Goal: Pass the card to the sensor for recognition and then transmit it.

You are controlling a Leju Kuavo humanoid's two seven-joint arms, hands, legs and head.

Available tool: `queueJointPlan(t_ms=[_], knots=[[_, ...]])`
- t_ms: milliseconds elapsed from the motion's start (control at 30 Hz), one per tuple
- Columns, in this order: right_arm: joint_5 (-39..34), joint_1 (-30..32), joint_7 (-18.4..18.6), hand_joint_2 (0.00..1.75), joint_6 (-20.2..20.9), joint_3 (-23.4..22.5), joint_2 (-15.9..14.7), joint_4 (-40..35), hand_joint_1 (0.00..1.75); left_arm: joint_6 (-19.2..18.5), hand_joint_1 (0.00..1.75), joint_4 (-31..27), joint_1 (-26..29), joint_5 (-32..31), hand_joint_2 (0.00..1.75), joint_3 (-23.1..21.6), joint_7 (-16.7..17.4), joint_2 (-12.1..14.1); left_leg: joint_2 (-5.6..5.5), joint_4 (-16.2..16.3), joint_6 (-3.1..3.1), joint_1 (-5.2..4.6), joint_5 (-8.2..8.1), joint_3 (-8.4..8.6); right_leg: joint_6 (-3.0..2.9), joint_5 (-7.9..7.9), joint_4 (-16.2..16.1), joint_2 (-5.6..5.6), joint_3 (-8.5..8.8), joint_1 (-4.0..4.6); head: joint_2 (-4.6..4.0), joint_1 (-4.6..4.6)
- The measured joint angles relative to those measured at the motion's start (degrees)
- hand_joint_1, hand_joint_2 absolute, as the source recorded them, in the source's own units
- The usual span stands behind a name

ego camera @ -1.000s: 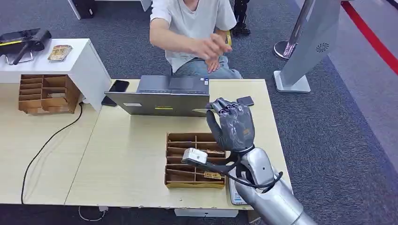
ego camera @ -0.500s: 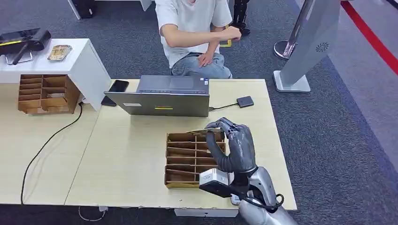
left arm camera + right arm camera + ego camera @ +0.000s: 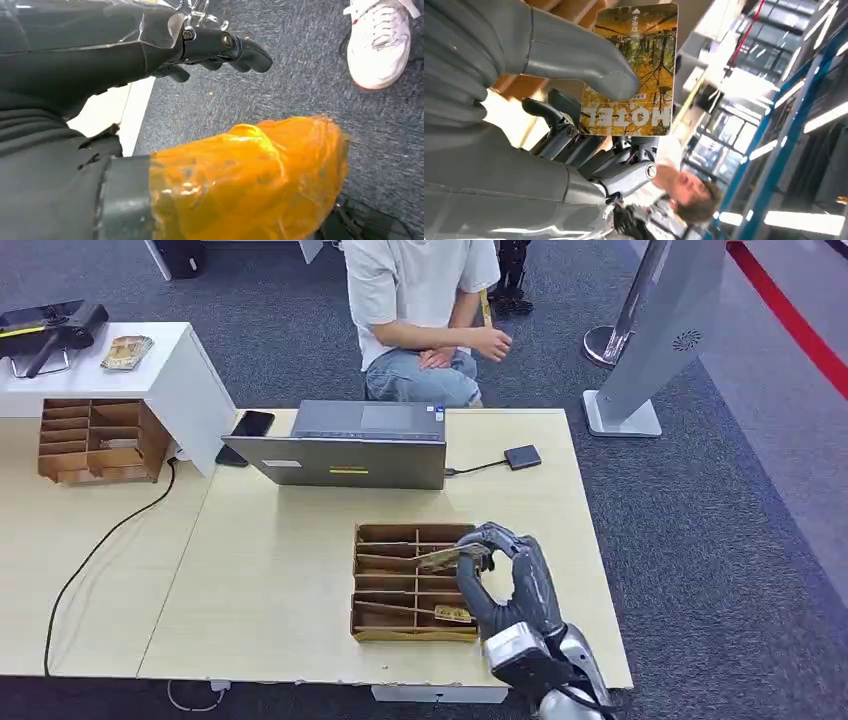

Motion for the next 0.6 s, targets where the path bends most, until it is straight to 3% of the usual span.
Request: queueJointPlan(t_ms=[333,600], knots=[[-2.2,3.5,-1.1,1.75,2.0,-2.4,-1.1,-2.5,1.75,-0.2,0.0,0.0,0.0,-0.2,0.0,0.4,-0.2,0.0,0.02,0.0,-0.02,0.0,-0.01,0.03,0.0,0.0,0.0,0.01,0.0,0.0,0.0,0.0],[-11.6,9.5,-2.9,1.75,10.3,-5.7,-1.1,-3.1,1.75,-0.1,0.0,0.0,0.0,-0.2,0.0,0.9,-0.5,0.0,0.01,0.0,-0.02,0.0,-0.02,0.0,-0.02,-0.03,0.0,0.0,0.01,0.0,0.0,0.0]])
